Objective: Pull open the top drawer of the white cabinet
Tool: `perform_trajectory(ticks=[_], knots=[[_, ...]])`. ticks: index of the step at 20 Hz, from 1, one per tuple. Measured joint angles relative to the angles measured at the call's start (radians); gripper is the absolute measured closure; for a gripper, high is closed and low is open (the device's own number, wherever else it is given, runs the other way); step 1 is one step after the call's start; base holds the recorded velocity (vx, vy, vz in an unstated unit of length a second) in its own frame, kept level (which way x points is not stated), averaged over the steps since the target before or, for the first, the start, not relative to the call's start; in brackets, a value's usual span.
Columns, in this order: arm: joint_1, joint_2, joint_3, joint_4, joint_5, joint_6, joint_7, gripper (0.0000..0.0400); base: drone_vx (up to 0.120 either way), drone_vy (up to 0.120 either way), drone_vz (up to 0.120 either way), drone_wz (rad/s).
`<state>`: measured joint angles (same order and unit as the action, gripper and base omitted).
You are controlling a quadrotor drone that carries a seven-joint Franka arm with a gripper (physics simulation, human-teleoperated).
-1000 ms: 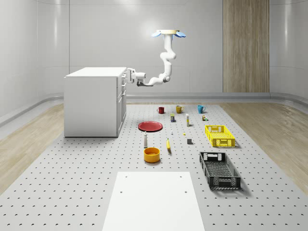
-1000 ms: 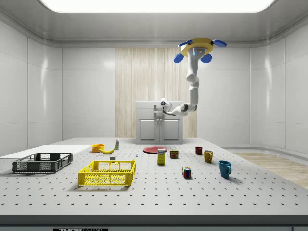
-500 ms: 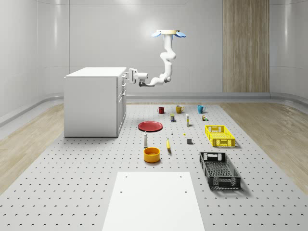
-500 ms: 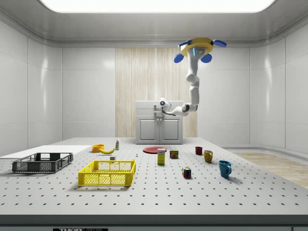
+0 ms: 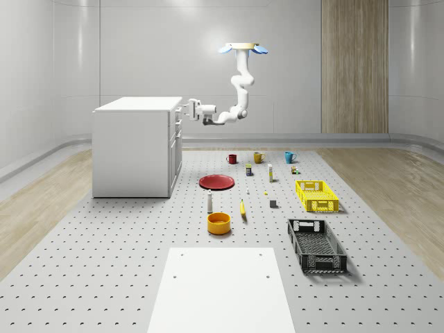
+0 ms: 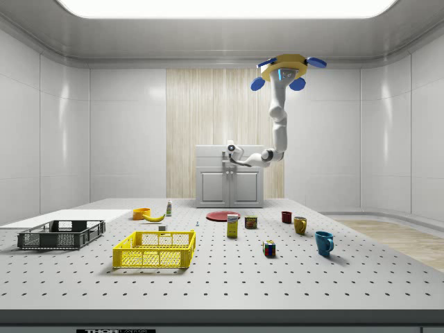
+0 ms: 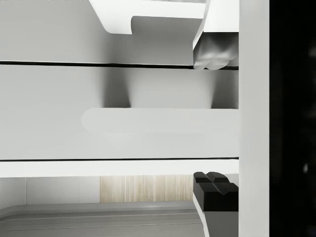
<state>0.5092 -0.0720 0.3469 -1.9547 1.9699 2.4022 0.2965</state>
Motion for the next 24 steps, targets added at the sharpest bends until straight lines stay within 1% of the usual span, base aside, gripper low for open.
perform_trajectory(ticks=[8, 24], knots=[[-0.034, -0.001, 0.030, -0.001, -0.002, -0.007, 0.002, 0.0095, 0.000, 0.000, 0.000, 0.000], [-0.045, 0.001, 0.056, 0.000, -0.003, -0.011, 0.003, 0.0095, 0.000, 0.000, 0.000, 0.000]])
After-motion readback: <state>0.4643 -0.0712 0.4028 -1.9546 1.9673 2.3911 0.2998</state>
